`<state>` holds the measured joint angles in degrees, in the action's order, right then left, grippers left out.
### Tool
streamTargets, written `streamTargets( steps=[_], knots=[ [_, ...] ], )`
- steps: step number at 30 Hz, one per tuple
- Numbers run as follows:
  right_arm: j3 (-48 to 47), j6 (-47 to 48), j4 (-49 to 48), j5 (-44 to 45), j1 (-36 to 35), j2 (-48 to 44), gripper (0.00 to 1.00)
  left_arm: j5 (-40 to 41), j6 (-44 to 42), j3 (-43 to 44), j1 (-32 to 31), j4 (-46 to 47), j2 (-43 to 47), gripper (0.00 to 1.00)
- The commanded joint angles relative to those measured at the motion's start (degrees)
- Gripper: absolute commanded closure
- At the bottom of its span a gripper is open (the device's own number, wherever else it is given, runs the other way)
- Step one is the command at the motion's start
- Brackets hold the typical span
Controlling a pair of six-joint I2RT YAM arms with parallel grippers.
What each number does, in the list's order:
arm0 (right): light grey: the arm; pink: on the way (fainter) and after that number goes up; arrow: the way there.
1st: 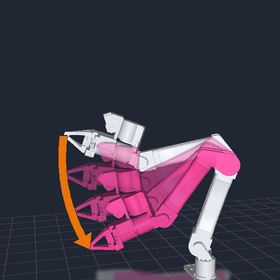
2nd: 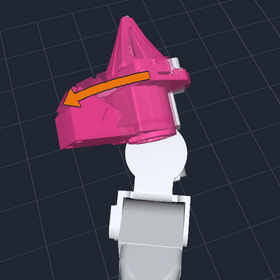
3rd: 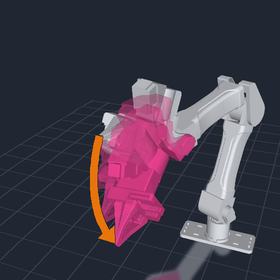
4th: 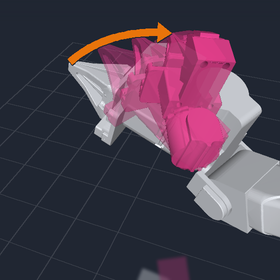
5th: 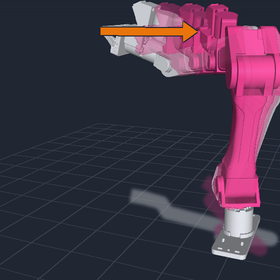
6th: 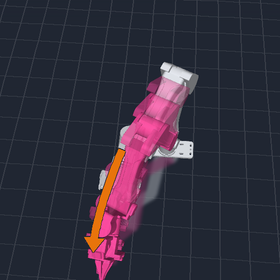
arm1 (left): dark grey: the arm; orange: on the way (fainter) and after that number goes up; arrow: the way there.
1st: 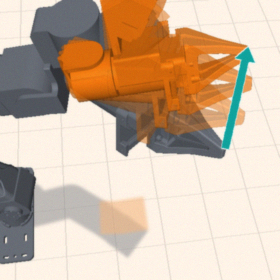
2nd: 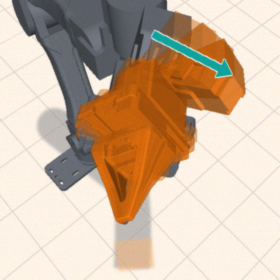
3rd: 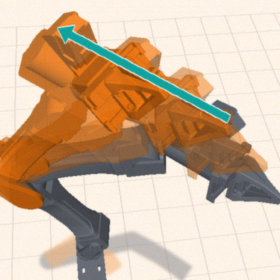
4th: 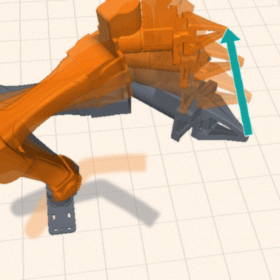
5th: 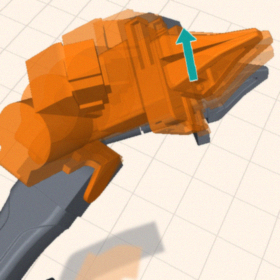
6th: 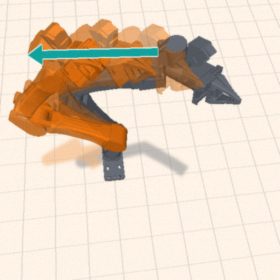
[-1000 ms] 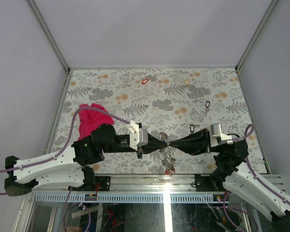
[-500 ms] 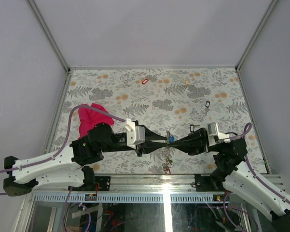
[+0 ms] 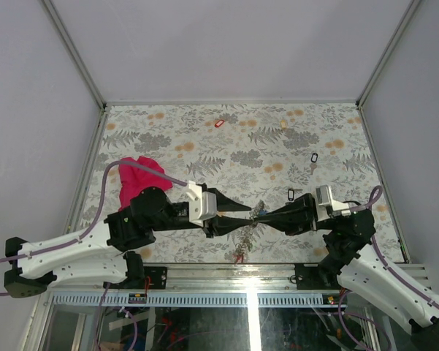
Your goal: Put the keys on the keyring
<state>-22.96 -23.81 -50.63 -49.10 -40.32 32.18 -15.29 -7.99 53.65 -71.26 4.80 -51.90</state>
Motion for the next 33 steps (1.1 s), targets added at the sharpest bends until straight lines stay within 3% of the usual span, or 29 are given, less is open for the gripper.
streamTargets(
  steps=[1, 8, 33],
  knots=[
    [-1.39, -1.54, -7.9, 1.38, -0.27, -1.22, 1.0, -1.78, -0.23, -1.69, -0.08, 5.34, 2.14, 0.67],
    [-1.51, -3.85, -11.16, 1.16, -0.27, -1.19, 1.0, -1.95, 0.38, -2.12, -0.07, 5.85, 1.61, 0.66],
    [-0.88, -4.34, -11.28, -0.28, -0.29, 0.02, 1.0, -4.38, 0.03, 0.39, -0.04, 7.4, -1.96, 0.84]
  ],
)
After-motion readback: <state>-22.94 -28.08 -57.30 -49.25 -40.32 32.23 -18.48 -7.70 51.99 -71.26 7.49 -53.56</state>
